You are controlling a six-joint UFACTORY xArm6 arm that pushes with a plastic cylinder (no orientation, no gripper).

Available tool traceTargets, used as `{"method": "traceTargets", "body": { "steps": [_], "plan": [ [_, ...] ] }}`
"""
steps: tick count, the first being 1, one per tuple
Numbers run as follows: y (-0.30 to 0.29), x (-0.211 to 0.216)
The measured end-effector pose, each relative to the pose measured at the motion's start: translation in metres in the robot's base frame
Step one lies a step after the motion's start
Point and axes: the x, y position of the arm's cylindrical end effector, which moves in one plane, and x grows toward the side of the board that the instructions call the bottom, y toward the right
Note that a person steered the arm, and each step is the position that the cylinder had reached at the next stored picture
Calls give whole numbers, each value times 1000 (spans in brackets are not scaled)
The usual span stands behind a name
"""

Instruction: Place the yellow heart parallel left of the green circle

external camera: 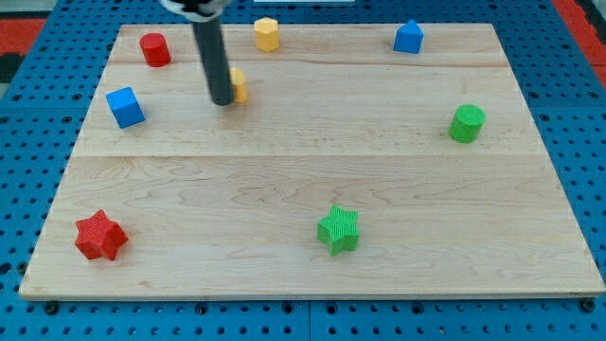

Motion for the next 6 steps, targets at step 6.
{"method": "traceTargets", "body": {
  "steps": [6],
  "plan": [
    [38,-69]
  ]
}}
